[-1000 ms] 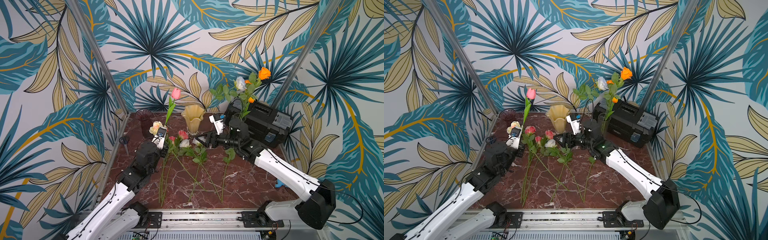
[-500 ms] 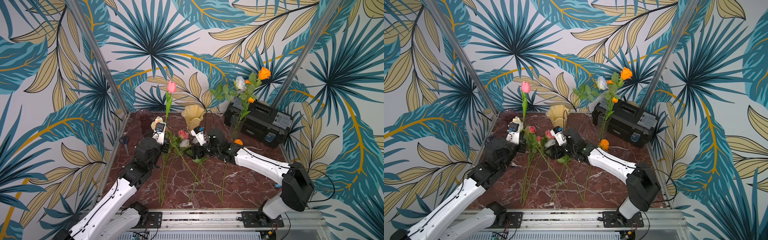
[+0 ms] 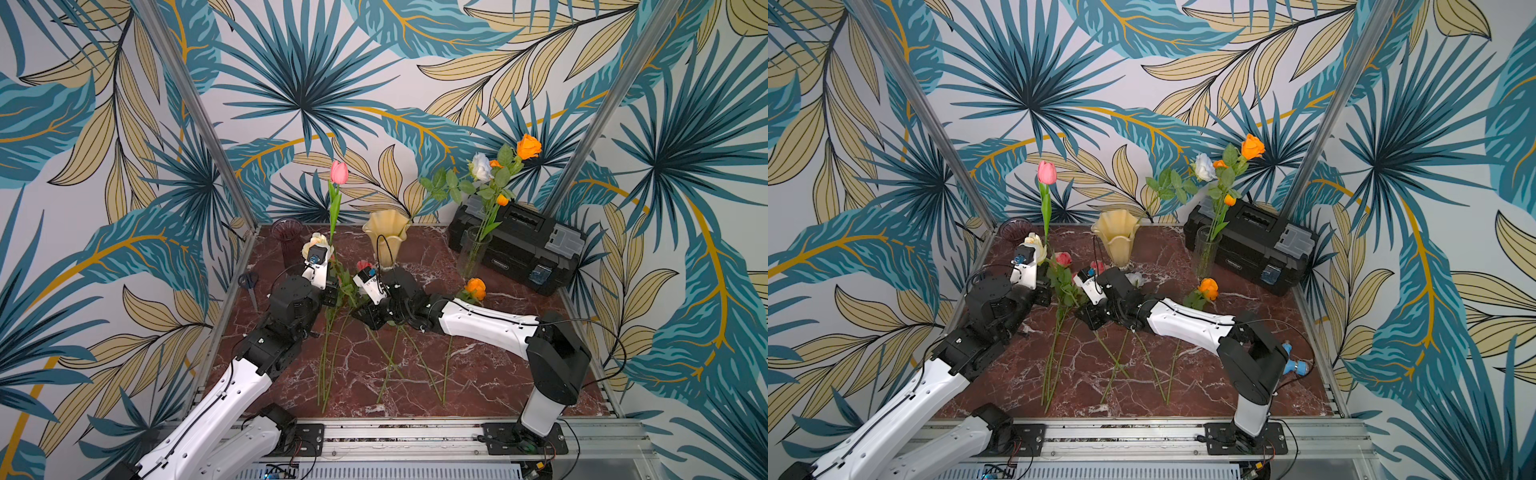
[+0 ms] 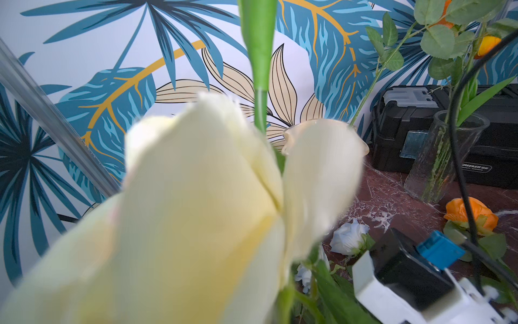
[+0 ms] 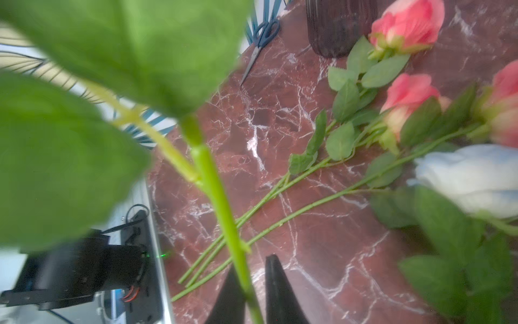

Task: Arrange the flowers in different vases according to their variety
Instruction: Place the flower at the center of the board.

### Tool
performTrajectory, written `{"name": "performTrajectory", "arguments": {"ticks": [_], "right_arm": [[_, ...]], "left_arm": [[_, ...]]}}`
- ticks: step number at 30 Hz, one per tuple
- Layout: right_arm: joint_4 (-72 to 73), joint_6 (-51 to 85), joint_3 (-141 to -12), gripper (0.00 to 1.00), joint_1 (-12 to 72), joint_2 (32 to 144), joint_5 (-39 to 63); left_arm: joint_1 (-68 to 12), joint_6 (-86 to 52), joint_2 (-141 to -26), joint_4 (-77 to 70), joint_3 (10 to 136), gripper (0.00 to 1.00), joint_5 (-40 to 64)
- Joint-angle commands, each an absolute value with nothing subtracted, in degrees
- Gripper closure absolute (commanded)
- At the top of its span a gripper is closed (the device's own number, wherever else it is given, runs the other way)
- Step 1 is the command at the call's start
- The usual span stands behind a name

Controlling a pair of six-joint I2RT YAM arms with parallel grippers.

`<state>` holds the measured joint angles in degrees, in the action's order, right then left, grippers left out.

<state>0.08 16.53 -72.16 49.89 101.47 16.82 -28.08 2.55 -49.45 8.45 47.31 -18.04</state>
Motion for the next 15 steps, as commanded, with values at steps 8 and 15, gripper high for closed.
{"name": "performTrajectory", "arguments": {"ticks": [8, 15], "right_arm": [[-2.12, 16.2, -67.0, 1.0, 50.04, 94.98, 4.25], [-5.54, 14.68, -69.58, 1.0, 48.6, 100.01, 0.06]], "left_arm": [[-26.54, 3.01, -46.15, 8.12, 42.14, 1.0, -23.38], [-21.33, 4.12, -45.18, 7.31, 42.84, 1.0, -23.38]]}}
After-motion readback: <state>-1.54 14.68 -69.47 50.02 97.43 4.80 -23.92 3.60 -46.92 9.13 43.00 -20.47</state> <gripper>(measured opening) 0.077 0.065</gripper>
